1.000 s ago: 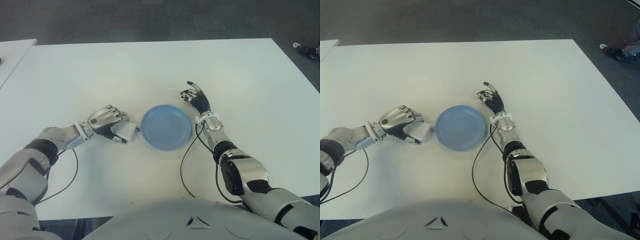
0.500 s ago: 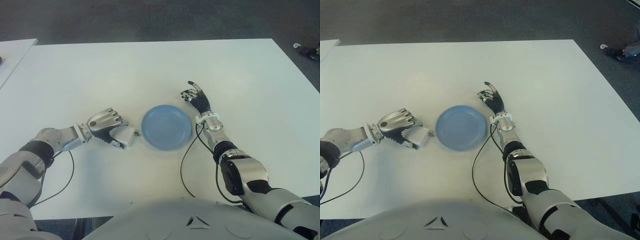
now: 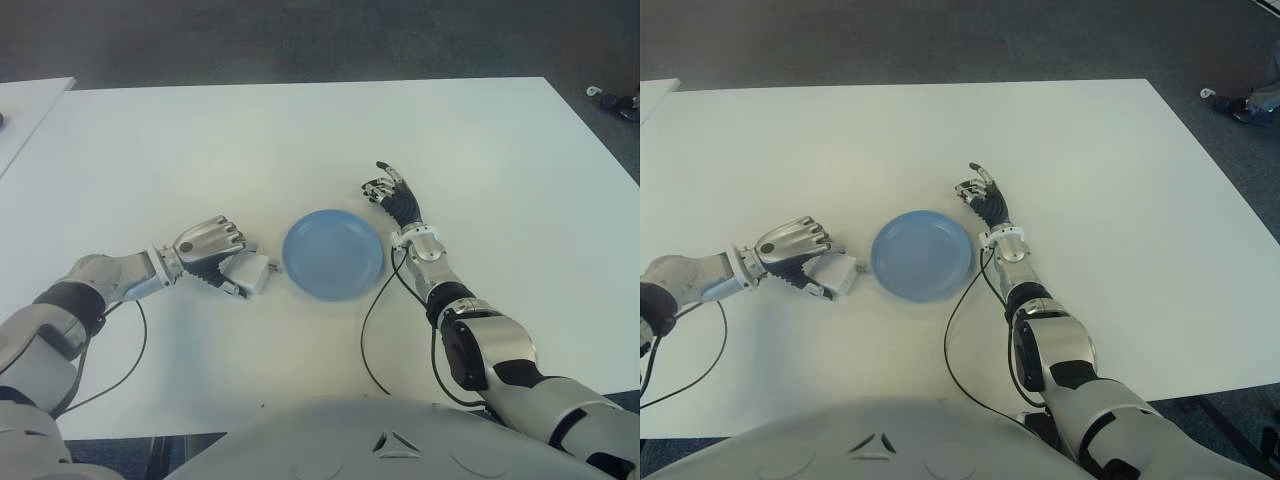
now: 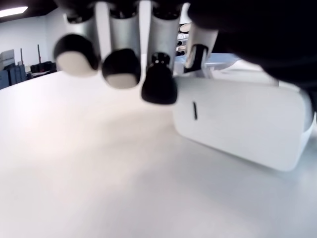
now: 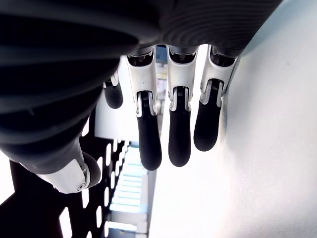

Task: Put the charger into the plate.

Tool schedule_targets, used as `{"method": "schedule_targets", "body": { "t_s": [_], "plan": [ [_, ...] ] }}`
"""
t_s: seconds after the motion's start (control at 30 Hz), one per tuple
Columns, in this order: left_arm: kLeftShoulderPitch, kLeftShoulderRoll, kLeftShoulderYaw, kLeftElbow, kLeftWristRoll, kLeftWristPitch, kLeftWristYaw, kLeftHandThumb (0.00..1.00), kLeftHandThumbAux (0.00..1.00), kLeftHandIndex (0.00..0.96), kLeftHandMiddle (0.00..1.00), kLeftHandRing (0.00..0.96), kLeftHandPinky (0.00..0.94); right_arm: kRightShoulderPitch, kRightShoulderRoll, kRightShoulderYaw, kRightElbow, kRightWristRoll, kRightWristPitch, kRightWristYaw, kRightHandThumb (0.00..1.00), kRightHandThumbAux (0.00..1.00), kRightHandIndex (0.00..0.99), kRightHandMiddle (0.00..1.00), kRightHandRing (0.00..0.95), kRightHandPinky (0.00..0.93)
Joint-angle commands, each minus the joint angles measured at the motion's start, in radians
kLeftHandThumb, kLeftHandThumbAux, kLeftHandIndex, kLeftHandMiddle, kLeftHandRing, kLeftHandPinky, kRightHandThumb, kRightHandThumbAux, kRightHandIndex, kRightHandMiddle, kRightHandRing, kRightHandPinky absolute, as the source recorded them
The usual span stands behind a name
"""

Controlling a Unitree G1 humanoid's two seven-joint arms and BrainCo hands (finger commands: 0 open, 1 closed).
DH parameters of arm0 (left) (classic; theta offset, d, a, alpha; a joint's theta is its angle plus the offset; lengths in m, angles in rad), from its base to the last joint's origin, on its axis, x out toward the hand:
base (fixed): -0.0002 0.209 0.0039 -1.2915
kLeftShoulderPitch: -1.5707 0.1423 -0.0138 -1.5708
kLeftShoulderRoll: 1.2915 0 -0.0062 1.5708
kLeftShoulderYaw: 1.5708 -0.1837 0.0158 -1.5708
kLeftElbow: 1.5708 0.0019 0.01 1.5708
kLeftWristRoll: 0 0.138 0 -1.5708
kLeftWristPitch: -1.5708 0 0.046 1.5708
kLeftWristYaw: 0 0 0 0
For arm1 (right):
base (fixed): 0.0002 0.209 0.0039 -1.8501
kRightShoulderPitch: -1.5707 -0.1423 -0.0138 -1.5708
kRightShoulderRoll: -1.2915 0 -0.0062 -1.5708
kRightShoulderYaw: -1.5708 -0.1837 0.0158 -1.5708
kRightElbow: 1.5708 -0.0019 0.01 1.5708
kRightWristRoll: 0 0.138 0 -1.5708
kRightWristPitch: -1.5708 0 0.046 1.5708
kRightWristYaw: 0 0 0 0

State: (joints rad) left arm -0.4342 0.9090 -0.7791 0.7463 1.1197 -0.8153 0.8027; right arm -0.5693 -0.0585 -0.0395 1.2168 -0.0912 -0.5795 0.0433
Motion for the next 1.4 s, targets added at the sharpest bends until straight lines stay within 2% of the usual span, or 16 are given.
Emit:
{"method": "schedule_targets", "body": {
  "t_s": [0.03, 0.3, 0.43, 0.63, 0.97, 1.07, 1.4],
  "plan": [
    [0.024, 0.008, 0.007, -0.013, 0.017, -0.007, -0.037, 0.255, 0.678, 0.789, 0.889, 0.898, 0.915, 0.064, 0.001, 0.009, 0.055, -0.012, 0.082, 0.001, 0.0, 0.632, 0.095, 0.44, 0.41, 0.3],
    [0.007, 0.02, 0.059, -0.036, -0.015, -0.012, -0.077, 0.29, 0.714, 0.807, 0.896, 0.899, 0.907, 0.064, -0.003, 0.02, 0.055, -0.019, 0.085, 0.0, 0.0, 0.636, 0.086, 0.429, 0.399, 0.285],
    [-0.018, 0.038, 0.119, -0.058, -0.078, -0.043, -0.154, 0.301, 0.719, 0.812, 0.898, 0.899, 0.907, 0.064, -0.004, 0.023, 0.056, -0.016, 0.089, -0.002, 0.0, 0.631, 0.083, 0.427, 0.396, 0.281],
    [-0.031, 0.044, 0.213, -0.08, -0.17, -0.052, -0.248, 0.314, 0.704, 0.815, 0.899, 0.898, 0.904, 0.063, -0.003, 0.022, 0.058, -0.013, 0.089, -0.001, 0.0, 0.626, 0.083, 0.429, 0.395, 0.278],
    [0.002, 0.037, 0.341, -0.098, -0.282, -0.003, -0.357, 0.414, 0.683, 0.81, 0.893, 0.88, 0.865, 0.063, -0.003, 0.019, 0.056, -0.007, 0.091, 0.012, 0.0, 0.619, 0.065, 0.415, 0.384, 0.284],
    [0.016, 0.024, 0.37, -0.113, -0.303, 0.033, -0.386, 0.433, 0.671, 0.8, 0.889, 0.872, 0.857, 0.063, -0.003, 0.016, 0.055, -0.003, 0.094, 0.011, 0.0, 0.631, 0.063, 0.414, 0.386, 0.295],
    [0.032, -0.026, 0.408, -0.156, -0.31, 0.109, -0.426, 0.432, 0.632, 0.788, 0.876, 0.859, 0.84, 0.057, -0.002, 0.001, 0.061, 0.009, 0.108, 0.007, 0.0, 0.643, 0.065, 0.41, 0.384, 0.29]
  ]
}}
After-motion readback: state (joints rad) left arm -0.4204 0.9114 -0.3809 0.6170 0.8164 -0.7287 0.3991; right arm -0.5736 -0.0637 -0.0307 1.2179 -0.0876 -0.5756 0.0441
